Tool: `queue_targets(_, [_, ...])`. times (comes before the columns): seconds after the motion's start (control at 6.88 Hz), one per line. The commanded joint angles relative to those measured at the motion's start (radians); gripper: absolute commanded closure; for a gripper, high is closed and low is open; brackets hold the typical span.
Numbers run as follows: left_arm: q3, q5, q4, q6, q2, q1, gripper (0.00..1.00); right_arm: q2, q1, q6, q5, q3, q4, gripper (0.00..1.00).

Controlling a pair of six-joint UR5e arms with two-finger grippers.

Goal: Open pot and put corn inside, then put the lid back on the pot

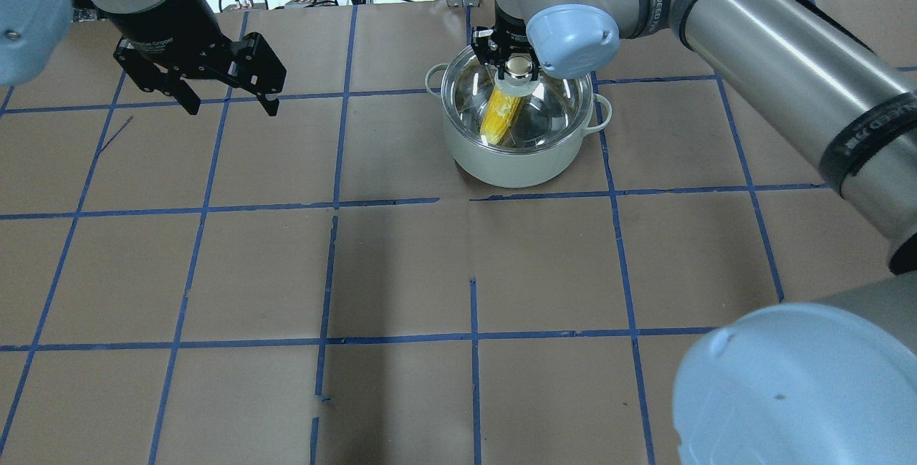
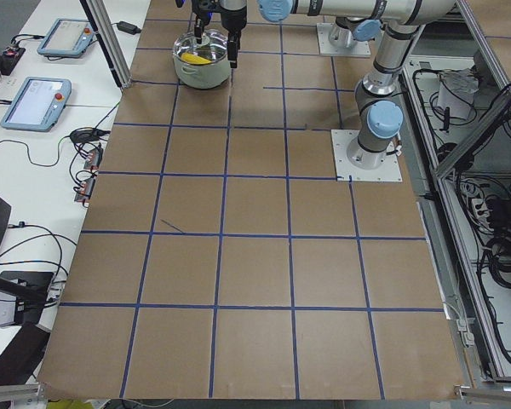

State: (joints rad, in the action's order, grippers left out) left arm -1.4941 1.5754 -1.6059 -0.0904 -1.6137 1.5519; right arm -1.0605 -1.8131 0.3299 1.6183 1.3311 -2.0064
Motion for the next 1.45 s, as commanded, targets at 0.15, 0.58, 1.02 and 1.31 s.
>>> queue_targets(0.15, [0.0,0.0,0.001,0.0,0.0,0.001,0.0,0.016,0.009,-0.038,-0.006,-0.009,0.0,0.46])
queue_targets(0.58, [0.0,0.0,0.003,0.0,0.0,0.001,0.0,0.026,0.017,-0.101,-0.003,-0.055,0.012,0.15])
queue_targets(1.02, [0.0,0.0,0.003,0.0,0.0,0.001,0.0,0.01,0.027,-0.103,-0.008,-0.084,0.056,0.0])
queue_targets(1.31, [0.0,0.0,0.003,-0.002,-0.002,0.001,0.0,-0.042,0.047,-0.153,0.0,-0.137,0.174,0.0])
